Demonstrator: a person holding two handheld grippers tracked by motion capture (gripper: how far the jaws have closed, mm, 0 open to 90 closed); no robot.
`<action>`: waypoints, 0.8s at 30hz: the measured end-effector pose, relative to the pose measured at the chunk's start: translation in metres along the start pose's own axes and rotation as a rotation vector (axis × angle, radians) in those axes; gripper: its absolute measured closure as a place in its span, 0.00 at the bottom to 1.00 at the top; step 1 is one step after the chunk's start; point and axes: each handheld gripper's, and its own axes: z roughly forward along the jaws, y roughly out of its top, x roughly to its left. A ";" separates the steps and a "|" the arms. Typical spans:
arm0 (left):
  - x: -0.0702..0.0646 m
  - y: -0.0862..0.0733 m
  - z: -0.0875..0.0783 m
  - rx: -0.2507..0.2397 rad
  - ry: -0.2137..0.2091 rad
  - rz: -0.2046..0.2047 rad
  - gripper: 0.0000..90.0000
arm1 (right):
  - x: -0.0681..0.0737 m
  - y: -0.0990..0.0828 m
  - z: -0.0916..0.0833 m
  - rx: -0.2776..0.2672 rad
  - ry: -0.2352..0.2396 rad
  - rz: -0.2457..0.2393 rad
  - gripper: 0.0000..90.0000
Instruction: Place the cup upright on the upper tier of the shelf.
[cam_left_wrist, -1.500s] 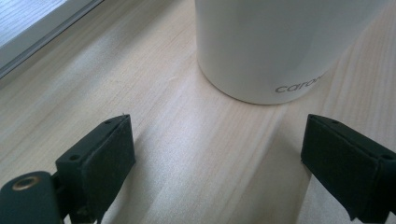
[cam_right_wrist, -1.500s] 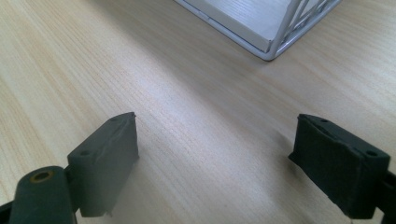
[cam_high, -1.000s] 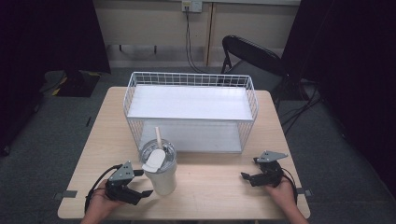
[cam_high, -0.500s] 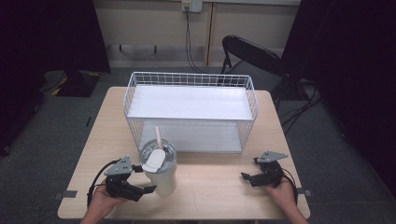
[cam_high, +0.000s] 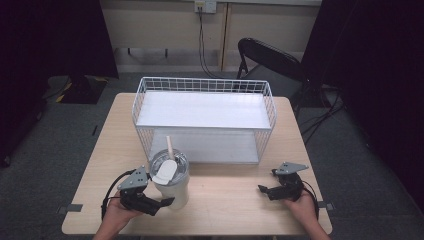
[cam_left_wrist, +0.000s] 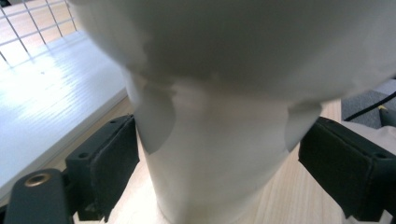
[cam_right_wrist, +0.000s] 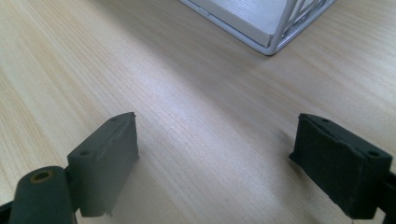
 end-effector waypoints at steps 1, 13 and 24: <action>0.000 0.000 0.001 -0.008 0.001 -0.002 0.13 | 0.000 0.000 0.000 0.000 0.000 0.000 0.15; -0.003 0.004 0.011 -0.089 0.022 0.007 0.09 | 0.000 0.000 0.000 0.000 0.000 0.000 0.15; -0.005 -0.001 0.012 -0.147 0.041 0.026 0.10 | 0.000 0.000 0.000 0.000 0.000 0.000 0.15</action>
